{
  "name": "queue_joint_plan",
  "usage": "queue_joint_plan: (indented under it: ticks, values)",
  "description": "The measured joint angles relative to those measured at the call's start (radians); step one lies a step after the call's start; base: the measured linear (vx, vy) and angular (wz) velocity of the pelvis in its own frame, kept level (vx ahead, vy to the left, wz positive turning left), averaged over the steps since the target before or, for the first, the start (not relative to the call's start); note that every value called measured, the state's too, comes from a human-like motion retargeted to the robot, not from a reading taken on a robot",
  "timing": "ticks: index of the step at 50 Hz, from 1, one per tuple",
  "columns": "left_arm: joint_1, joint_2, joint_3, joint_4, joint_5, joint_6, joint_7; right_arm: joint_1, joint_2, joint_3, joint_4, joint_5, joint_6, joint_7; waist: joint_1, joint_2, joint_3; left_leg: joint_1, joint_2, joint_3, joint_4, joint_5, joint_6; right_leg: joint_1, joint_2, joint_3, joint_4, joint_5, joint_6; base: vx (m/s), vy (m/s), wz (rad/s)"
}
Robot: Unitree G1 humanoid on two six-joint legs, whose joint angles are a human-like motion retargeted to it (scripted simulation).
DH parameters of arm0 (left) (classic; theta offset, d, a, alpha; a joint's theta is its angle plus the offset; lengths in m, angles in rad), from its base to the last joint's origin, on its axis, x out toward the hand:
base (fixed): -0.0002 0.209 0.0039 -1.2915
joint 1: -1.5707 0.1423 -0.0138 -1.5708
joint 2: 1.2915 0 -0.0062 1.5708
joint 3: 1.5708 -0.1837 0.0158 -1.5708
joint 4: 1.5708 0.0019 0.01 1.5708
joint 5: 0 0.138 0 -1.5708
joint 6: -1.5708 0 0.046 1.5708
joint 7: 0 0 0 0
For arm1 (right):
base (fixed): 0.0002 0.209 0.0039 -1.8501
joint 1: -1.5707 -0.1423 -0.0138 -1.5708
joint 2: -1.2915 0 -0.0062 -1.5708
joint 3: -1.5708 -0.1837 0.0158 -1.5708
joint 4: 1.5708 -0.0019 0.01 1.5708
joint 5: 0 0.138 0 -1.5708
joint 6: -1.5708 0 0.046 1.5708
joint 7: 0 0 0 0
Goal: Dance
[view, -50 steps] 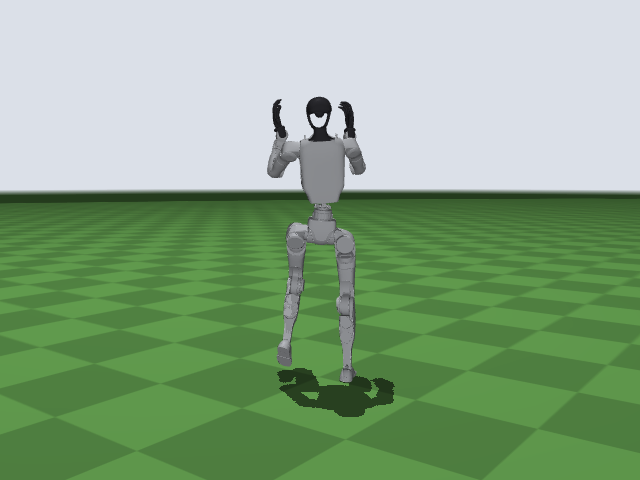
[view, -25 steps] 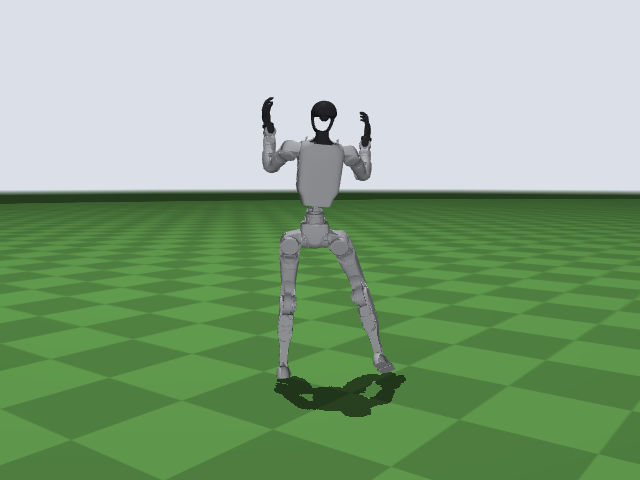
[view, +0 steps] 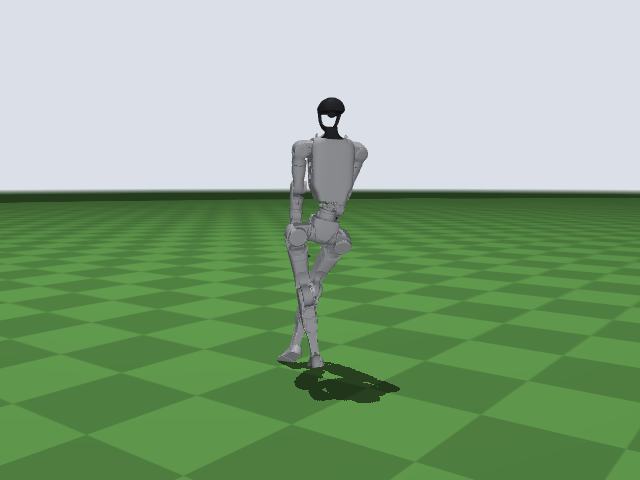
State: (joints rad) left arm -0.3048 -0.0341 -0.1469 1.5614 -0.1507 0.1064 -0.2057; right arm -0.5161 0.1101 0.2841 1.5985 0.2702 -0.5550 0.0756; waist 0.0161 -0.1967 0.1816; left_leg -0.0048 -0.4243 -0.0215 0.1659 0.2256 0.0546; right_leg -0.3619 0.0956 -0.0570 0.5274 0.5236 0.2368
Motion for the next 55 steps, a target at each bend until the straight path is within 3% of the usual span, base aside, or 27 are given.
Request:
queue_joint_plan:
  ticks: [3, 6, 8, 10, 13, 15, 17, 20, 23, 25, 26, 27, 28, 30, 33, 35, 37, 38, 39, 40, 43, 45, 47, 50, 52, 53, 55]
  values:
    - [0.083, -0.009, 0.154, -0.29, 0.1, -0.034, 0.091, 0.103, -0.034, -0.173, -0.279, -0.189, 0.031, 0.029, 0.031, -0.024, 0.07, 0.012, 0.01, 0.018, 0.023, -0.036, -0.063, -0.011, -0.029, -0.15, 0.055, 0.0, 0.025, -0.1, -0.48, -0.76]
    - [0.219, -0.011, 0.243, -0.717, 0.009, 0.047, 0.063, 0.251, -0.05, -0.261, -0.649, -0.158, 0.081, 0.147, -0.018, 0.061, 0.039, -0.054, 0.133, 0.017, 0.05, -0.049, -0.066, -0.042, 0.096, 0.062, -0.035, 0.0, 0.025, -0.36, 0.07, -0.4]
    - [0.332, -0.008, 0.308, -1.02, -0.076, 0.111, 0.062, 0.384, -0.09, -0.278, -0.91, -0.043, 0.133, 0.258, -0.04, 0.143, -0.01, -0.116, 0.22, 0.049, 0.043, -0.043, -0.054, -0.097, 0.105, 0.151, 0.021, -0.088, 0.001, -0.28, 0.67, -1.4]
    - [0.452, 0.015, 0.385, -1.335, -0.161, 0.16, 0.095, 0.509, -0.136, -0.302, -1.154, 0.088, 0.177, 0.322, -0.057, 0.187, -0.05, -0.148, 0.293, 0.088, 0.061, -0.072, -0.073, -0.165, 0.047, 0.108, 0.231, -0.184, -0.144, 0.06, 0.27, -1.66]
    - [0.572, 0.099, 0.508, -1.737, -0.34, 0.179, 0.186, 0.61, -0.245, -0.422, -1.458, 0.337, 0.122, 0.261, -0.066, 0.238, -0.127, -0.19, 0.361, 0.077, 0.097, -0.13, -0.106, -0.215, -0.013, 0.133, 0.456, -0.278, -0.337, 0.16, 0.0, -1.05]
    - [0.601, 0.213, 0.602, -1.956, -0.458, 0.124, 0.312, 0.63, -0.402, -0.567, -1.651, 0.499, 0.029, 0.12, -0.046, 0.27, -0.162, -0.195, 0.405, 0.075, 0.104, -0.156, -0.126, -0.2, -0.068, 0.141, 0.507, -0.343, -0.38, 0.03, -0.03, -0.77]
    - [0.574, 0.388, 0.718, -2.097, -0.484, 0.035, 0.498, 0.606, -0.589, -0.761, -1.764, 0.523, -0.009, -0.029, -0.02, 0.298, -0.189, -0.181, 0.441, 0.082, 0.086, -0.153, -0.127, -0.153, -0.115, 0.148, 0.46, -0.384, -0.389, -0.08, -0.08, -0.59]
    - [0.435, 0.703, 0.884, -2.128, -0.322, -0.084, 0.712, 0.477, -0.851, -0.93, -1.755, 0.454, 0.045, -0.213, 0.025, 0.319, -0.226, -0.137, 0.483, 0.079, 0.047, -0.138, -0.146, -0.044, -0.206, 0.132, 0.269, -0.416, -0.387, -0.11, -0.11, -0.51]
    - [0.055, 1.033, 0.765, -1.824, -0.031, -0.234, 0.922, 0.14, -1.104, -0.785, -1.476, 0.416, -0.037, -0.396, 0.057, 0.311, -0.234, -0.055, 0.52, 0.128, -0.004, -0.12, -0.165, 0.119, -0.302, 0.058, -0.04, -0.317, -0.34, -0.11, -0.17, -0.57]
    - [-0.318, 1.131, 0.57, -1.511, 0.126, -0.411, 0.977, -0.135, -1.214, -0.598, -1.202, 0.404, -0.146, -0.395, 0.072, 0.282, -0.257, -0.023, 0.517, 0.18, -0.023, -0.12, -0.177, 0.215, -0.339, 0.065, -0.239, -0.286, -0.103, -0.12, -0.26, -0.72]
    - [-0.497, 1.136, 0.504, -1.322, 0.186, -0.53, 0.912, -0.273, -1.231, -0.529, -1.039, 0.404, -0.172, -0.314, 0.078, 0.277, -0.271, -0.012, 0.542, 0.201, -0.021, -0.123, -0.19, 0.247, -0.314, 0.091, -0.275, -0.321, -0.026, -0.09, -0.38, -0.71]
    - [-0.653, 1.136, 0.441, -1.143, 0.234, -0.628, 0.853, -0.394, -1.249, -0.462, -0.884, 0.405, -0.184, -0.236, 0.078, 0.272, -0.285, -0.001, 0.563, 0.213, -0.018, -0.125, -0.197, 0.273, -0.297, 0.097, -0.301, -0.363, 0.025, -0.02, -0.41, -0.43]
    - [-0.764, 1.13, 0.384, -0.983, 0.26, -0.686, 0.809, -0.482, -1.266, -0.397, -0.746, 0.41, -0.17, -0.163, 0.065, 0.265, -0.301, 0.011, 0.576, 0.209, -0.014, -0.127, -0.194, 0.289, -0.295, 0.063, -0.306, -0.418, 0.025, 0.04, -0.3, -0.07]
    - [-0.95, 1.077, 0.324, -0.7, 0.31, -0.693, 0.727, -0.636, -1.295, -0.268, -0.52, 0.4, -0.077, -0.063, 0.046, 0.235, -0.306, 0.035, 0.558, 0.184, 0.001, -0.135, -0.167, 0.312, -0.311, 0.017, -0.316, -0.472, 0.014, -0.05, -0.23, -0.07]
    - [-1.031, 0.965, 0.36, -0.594, 0.303, -0.457, 0.655, -0.746, -1.3, -0.19, -0.427, 0.278, 0.091, -0.081, 0.115, 0.211, -0.27, 0.015, 0.606, 0.198, 0.145, -0.134, -0.126, 0.284, -0.29, 0.093, -0.264, -0.502, 0.003, -0.45, -0.4, -0.9]
    - [-0.994, 0.906, 0.395, -0.681, 0.277, -0.405, 0.634, -0.728, -1.217, -0.247, -0.519, 0.138, 0.055, -0.256, 0.108, 0.204, -0.235, -0.069, 0.635, 0.141, 0.334, -0.093, -0.069, 0.283, -0.284, 0.092, -0.251, -0.516, -0.015, -0.56, -0.46, -0.14]
    - [-0.935, 0.839, 0.392, -0.865, 0.219, -0.408, 0.62, -0.624, -1.139, -0.323, -0.703, 0.067, -0.023, -0.391, 0.09, 0.18, -0.217, -0.214, 0.675, 0.08, 0.581, -0.055, 0.07, 0.297, -0.256, 0.088, -0.261, -0.523, -0.044, -0.46, -0.54, 0.24]
    - [-0.897, 0.808, 0.38, -0.983, 0.17, -0.401, 0.609, -0.567, -1.118, -0.347, -0.805, 0.061, -0.06, -0.418, 0.083, 0.182, -0.195, -0.292, 0.706, 0.037, 0.709, -0.034, 0.173, 0.307, -0.22, 0.083, -0.261, -0.524, -0.064, -0.49, -0.58, 0.14]
    - [-0.848, 0.767, 0.378, -1.107, 0.125, -0.394, 0.598, -0.506, -1.095, -0.374, -0.915, 0.067, -0.078, -0.418, 0.083, 0.174, -0.17, -0.336, 0.651, -0.021, 0.771, 0.017, 0.188, 0.313, -0.218, 0.088, -0.257, -0.525, -0.069, -0.51, -0.51, -0.01]
    - [-0.794, 0.719, 0.38, -1.233, 0.083, -0.387, 0.587, -0.443, -1.07, -0.402, -1.029, 0.08, -0.087, -0.403, 0.087, 0.161, -0.143, -0.363, 0.552, -0.087, 0.799, 0.082, 0.16, 0.316, -0.233, 0.1, -0.251, -0.527, -0.067, -0.38, -0.39, -0.19]
    - [-0.546, 0.561, 0.36, -1.58, -0.014, -0.368, 0.579, -0.209, -0.883, -0.496, -1.349, 0.133, 0.009, -0.293, 0.118, 0.113, -0.08, -0.375, 0.302, -0.172, 0.79, 0.088, -0.021, 0.336, -0.244, 0.107, -0.231, -0.533, -0.106, -0.21, -0.38, -0.5]
    - [-0.337, 0.45, 0.311, -1.758, -0.019, -0.364, 0.572, -0.042, -0.726, -0.54, -1.516, 0.165, 0.068, -0.18, 0.128, 0.095, -0.081, -0.414, 0.241, -0.136, 0.701, 0.103, -0.066, 0.329, -0.229, 0.094, -0.246, -0.525, -0.14, -0.17, -0.34, -0.52]
    - [-0.149, 0.302, 0.22, -1.793, 0.045, -0.36, 0.53, 0.142, -0.582, -0.503, -1.601, 0.173, 0.055, -0.14, 0.128, 0.106, -0.088, -0.418, 0.232, -0.105, 0.53, 0.165, -0.126, 0.329, -0.189, 0.082, -0.264, -0.515, -0.166, -0.05, -0.3, -0.32]
    - [0.12, 0.034, 0.144, -1.617, 0.192, -0.4, 0.413, 0.443, -0.313, -0.409, -1.566, 0.12, -0.069, -0.127, 0.135, 0.149, -0.083, -0.355, 0.208, -0.156, 0.262, 0.278, -0.228, 0.359, -0.111, 0.075, -0.281, -0.507, -0.195, 0.09, -0.24, -0.39]
    - [0.23, -0.161, 0.188, -1.316, 0.296, -0.451, 0.361, 0.642, -0.16, -0.372, -1.431, 0.113, -0.174, -0.08, 0.163, 0.204, -0.078, -0.345, 0.258, -0.129, 0.309, 0.298, -0.195, 0.422, -0.04, 0.088, -0.293, -0.516, -0.208, 0.15, -0.08, -0.43]
    - [0.265, -0.236, 0.212, -1.16, 0.344, -0.479, 0.352, 0.713, -0.08, -0.374, -1.33, 0.124, -0.196, -0.039, 0.156, 0.195, -0.095, -0.336, 0.26, -0.073, 0.257, 0.298, -0.113, 0.418, -0.054, 0.08, -0.304, -0.512, -0.203, -0.02, -0.08, 0.2]
    - [0.262, -0.367, 0.37, -0.782, 0.513, -0.6, 0.338, 0.787, 0.053, -0.394, -1.095, 0.181, -0.237, 0.104, 0.133, 0.176, -0.143, -0.317, 0.319, 0.067, 0.19, 0.261, -0.079, 0.387, -0.071, 0.068, -0.302, -0.517, -0.193, -0.09, -0.1, 0.34]
